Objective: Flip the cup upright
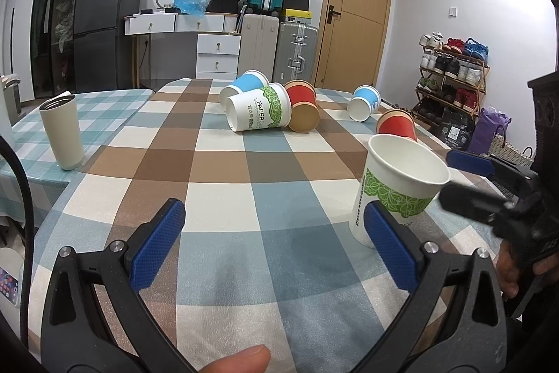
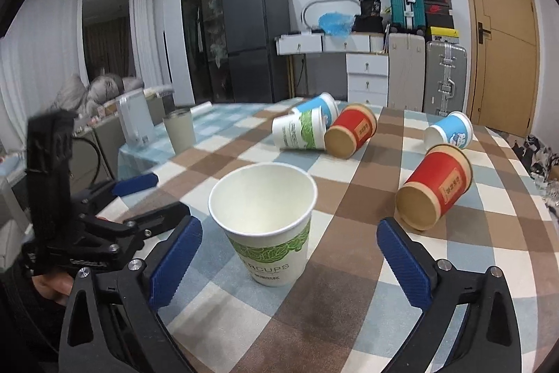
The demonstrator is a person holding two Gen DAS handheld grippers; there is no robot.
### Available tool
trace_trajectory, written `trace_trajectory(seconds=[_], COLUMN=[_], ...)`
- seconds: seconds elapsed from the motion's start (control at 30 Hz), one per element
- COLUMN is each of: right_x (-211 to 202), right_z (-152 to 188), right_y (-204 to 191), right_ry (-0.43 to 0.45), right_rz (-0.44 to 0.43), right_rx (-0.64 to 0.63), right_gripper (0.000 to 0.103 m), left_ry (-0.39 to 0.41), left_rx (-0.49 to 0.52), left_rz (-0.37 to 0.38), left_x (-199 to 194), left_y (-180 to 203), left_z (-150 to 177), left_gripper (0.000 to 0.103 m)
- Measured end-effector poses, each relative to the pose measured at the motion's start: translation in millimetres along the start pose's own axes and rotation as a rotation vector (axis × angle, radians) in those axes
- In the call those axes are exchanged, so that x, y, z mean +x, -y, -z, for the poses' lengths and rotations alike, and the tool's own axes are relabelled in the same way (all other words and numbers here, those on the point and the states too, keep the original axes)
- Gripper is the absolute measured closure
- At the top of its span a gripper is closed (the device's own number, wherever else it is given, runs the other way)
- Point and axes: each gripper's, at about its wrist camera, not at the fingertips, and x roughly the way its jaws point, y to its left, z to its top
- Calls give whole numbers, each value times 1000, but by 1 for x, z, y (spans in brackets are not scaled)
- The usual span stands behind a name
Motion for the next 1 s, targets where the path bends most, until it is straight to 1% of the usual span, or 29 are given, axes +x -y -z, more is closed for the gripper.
trace_trajectory(seconds=[0.07,0.2,0.37,1.0], right_x=[-8,-17,-26,-24], right_z=[2,4,7,12], right_y=[7,19,24,14], right_ry=[37,67,118,106], right_rz=[-19,-55,-89,-80], right_rx=[24,67,90,31], right_gripper=[0,0,0,0], left_ry=[9,24,39,39], left_rx=[3,18,47,48], left_rz=[1,18,16,22], left_x=[-1,-2,-3,-6], left_y=[1,4,10,7], left_z=[0,1,2,2], left_gripper=[1,1,1,1])
